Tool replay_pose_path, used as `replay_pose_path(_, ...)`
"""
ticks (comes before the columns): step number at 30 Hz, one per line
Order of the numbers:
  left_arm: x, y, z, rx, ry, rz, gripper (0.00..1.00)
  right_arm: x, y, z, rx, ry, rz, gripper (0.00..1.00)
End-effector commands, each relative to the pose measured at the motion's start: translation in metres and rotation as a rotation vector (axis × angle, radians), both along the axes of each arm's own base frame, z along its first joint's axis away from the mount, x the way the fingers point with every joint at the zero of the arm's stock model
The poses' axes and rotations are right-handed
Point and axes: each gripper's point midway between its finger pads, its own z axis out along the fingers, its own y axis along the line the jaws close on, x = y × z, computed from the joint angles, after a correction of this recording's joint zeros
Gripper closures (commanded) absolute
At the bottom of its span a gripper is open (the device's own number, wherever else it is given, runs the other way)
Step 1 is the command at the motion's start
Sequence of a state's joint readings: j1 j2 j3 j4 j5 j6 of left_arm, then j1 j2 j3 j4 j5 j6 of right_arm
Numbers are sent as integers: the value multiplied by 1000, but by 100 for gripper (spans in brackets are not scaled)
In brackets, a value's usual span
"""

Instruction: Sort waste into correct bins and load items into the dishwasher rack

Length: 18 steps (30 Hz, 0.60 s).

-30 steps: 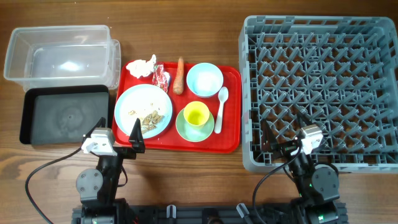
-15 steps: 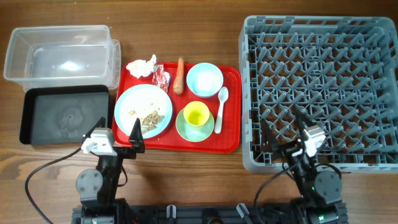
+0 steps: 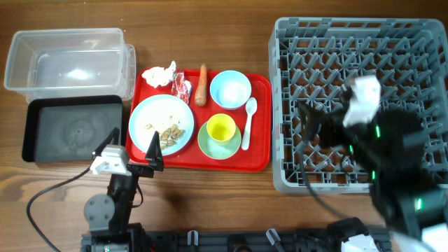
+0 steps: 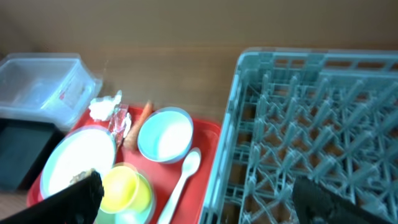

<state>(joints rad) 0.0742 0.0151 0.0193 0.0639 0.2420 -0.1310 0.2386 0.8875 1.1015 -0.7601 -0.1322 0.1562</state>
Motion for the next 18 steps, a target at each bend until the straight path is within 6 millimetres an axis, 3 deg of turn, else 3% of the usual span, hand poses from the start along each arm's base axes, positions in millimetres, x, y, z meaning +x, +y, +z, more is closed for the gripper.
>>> replay_pose_path(1, -4, -10, 17, -110, -45, -70, 0, 21, 42, 39, 110, 58, 181, 0)
replay_pose_path(3, -6, -10, 22, -165, -38, -81, 0, 27, 70, 51, 165, 56, 341, 0)
replay_pose_path(4, -8, -13, 26, -196, -27, -99, 0, 32, 74, 52, 178, 58, 358, 0)
replay_pose_path(9, -14, -31, 55, -263, 101, -202, 0, 58, 68, 35, 225, 146, 221, 0)
replay_pose_path(13, 6, -38, 87, -308, 343, -223, 0, 66, 55, 11, 200, 236, 108, 0)
replay_pose_path(15, 21, -47, 84, -344, 525, -259, 0, 65, 51, 0, 188, 279, 74, 0)
replay_pose_path(18, 41, -77, 66, -376, 788, -363, 0, 63, 47, -6, 180, 304, 47, 0)
